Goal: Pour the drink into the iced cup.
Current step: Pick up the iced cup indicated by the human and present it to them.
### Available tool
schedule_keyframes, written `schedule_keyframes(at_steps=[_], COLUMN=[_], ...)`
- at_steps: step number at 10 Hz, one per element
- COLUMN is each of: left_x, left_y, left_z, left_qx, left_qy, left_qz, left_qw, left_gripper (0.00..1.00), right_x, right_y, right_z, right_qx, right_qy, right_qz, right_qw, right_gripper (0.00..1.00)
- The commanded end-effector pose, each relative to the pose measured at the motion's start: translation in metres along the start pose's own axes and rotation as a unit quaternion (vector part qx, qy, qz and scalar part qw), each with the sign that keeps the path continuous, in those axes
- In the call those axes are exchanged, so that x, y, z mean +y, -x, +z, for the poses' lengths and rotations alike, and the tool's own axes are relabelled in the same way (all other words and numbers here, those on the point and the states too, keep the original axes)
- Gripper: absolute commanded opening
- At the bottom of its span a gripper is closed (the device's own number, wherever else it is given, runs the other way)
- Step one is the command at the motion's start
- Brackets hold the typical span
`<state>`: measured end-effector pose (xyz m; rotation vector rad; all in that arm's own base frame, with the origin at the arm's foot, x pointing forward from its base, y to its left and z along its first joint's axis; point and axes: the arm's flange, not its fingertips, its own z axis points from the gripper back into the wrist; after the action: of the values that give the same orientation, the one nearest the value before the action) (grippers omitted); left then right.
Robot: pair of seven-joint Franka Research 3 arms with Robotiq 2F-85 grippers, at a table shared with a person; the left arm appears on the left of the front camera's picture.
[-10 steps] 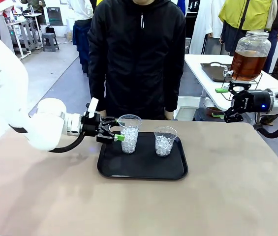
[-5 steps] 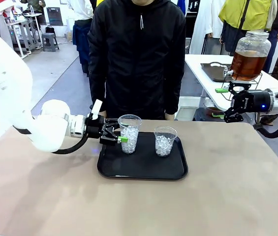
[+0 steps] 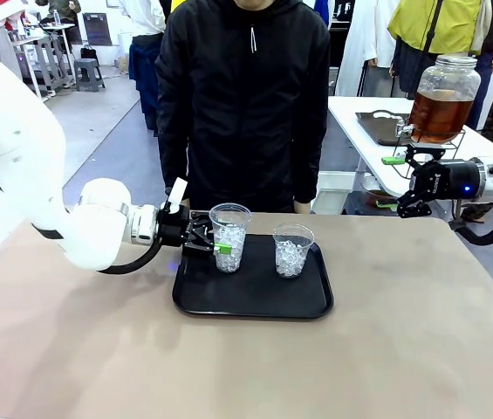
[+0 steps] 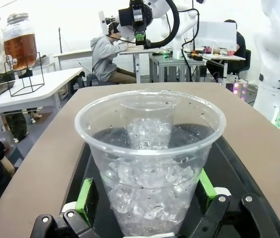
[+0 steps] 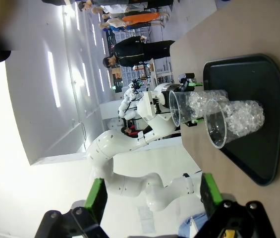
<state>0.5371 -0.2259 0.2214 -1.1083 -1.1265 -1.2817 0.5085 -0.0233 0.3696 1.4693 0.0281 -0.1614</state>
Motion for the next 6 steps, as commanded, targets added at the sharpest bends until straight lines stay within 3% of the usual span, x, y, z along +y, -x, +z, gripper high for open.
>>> schedule_keyframes(at_steps=[1, 2, 6], left_x=[0.0034, 0.0038, 0.0026], left_y=[0.0011, 0.0011, 0.0001], left_z=[-0.0088, -0.0082, -0.0044], left_qx=[-0.002, 0.001, -0.006], left_qy=[0.001, -0.001, -0.014], left_qz=[0.029, 0.008, 0.016], left_qw=[1.0, 1.0, 1.0], left_gripper=[0.84, 0.64, 0.64], right_x=[0.0009, 0.0009, 0.0009], right_y=[0.0003, 0.0003, 0.0003], right_z=[-0.0008, -0.0008, -0.0008], right_qx=[-0.003, -0.003, -0.003], right_qy=[0.001, 0.001, 0.001], right_qz=[0.001, 0.001, 0.001], right_qw=[1.0, 1.0, 1.0], right_gripper=[1.0, 1.0, 1.0])
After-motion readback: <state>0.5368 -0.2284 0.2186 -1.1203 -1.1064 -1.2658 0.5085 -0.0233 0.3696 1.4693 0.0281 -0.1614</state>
